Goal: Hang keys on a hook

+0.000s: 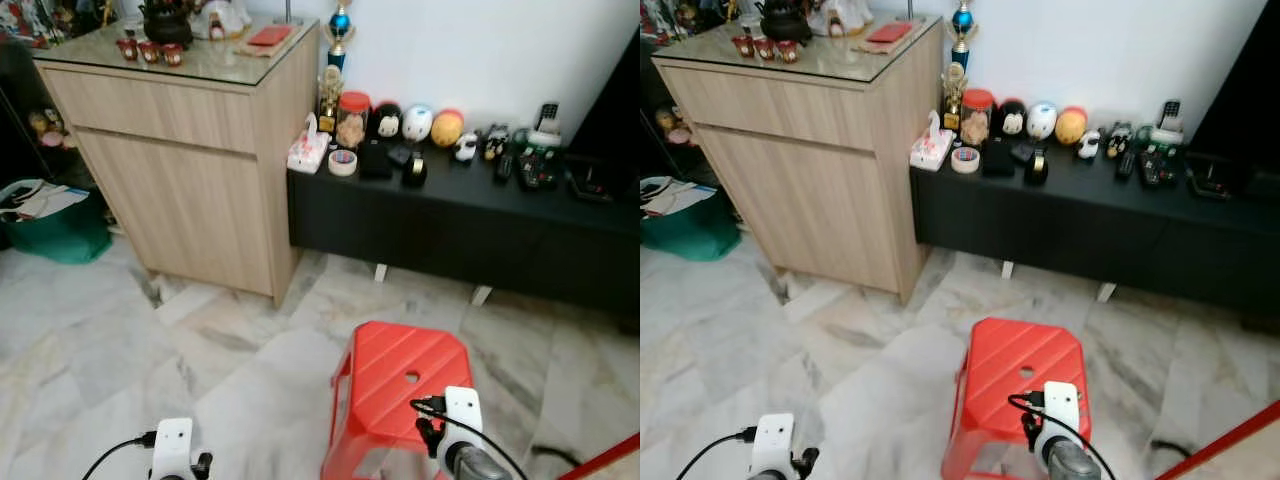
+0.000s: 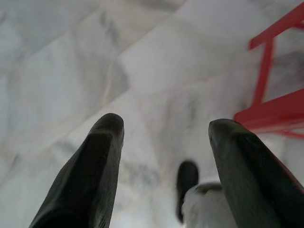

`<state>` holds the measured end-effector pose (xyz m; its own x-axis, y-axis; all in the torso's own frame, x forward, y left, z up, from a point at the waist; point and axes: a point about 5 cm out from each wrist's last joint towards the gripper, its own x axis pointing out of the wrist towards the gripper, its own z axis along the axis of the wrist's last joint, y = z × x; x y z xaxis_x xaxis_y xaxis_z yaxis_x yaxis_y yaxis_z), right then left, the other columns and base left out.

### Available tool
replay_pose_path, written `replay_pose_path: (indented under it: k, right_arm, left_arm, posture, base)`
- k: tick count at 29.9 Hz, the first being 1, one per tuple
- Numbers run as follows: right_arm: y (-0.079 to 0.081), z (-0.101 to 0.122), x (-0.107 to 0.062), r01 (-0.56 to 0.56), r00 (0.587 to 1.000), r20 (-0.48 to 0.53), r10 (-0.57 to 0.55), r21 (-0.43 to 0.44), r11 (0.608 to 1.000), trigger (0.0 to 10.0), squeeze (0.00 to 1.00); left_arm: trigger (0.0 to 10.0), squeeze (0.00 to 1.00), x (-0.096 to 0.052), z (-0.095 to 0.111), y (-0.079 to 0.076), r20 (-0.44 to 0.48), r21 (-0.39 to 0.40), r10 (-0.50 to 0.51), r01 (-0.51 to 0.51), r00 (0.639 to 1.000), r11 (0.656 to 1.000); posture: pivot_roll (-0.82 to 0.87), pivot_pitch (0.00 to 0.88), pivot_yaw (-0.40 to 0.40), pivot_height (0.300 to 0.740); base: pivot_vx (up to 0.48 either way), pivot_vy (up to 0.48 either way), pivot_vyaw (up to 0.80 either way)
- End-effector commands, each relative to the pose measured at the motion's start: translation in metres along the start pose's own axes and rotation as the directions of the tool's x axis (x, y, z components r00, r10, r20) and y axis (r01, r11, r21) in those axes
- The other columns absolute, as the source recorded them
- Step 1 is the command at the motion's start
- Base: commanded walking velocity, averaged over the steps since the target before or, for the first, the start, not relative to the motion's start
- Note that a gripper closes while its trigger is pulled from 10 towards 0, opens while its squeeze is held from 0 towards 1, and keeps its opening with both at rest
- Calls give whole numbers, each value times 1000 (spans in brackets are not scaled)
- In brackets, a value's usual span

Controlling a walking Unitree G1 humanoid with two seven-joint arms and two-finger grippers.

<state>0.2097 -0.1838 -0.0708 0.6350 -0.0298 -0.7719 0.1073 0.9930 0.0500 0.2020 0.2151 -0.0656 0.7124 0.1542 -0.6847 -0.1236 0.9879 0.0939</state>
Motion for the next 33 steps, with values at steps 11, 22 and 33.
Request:
replay_pose_path:
  k: [11,22,33]
  right_arm:
    - [-5,8,-3,28,988,147,-34,45,999,10000,0]
    - [14,87,-7,-41,865,491,105,-139,989,10000,0]
    - [16,101,-29,-73,723,685,96,-63,995,10000,0]
  left_arm:
    - [10000,0,6,81,-22,361,93,-177,153,916,984]
    - [10000,0,-14,96,-10,596,34,-125,131,793,991]
    - [10000,0,-40,97,-12,697,64,-142,136,703,989]
  posture:
    - [91,0,-50,740]
    - [63,0,-36,740]
    - [88,0,-51,740]
  base:
    - [0,0,0]
    - [0,0,0]
    - [0,0,0]
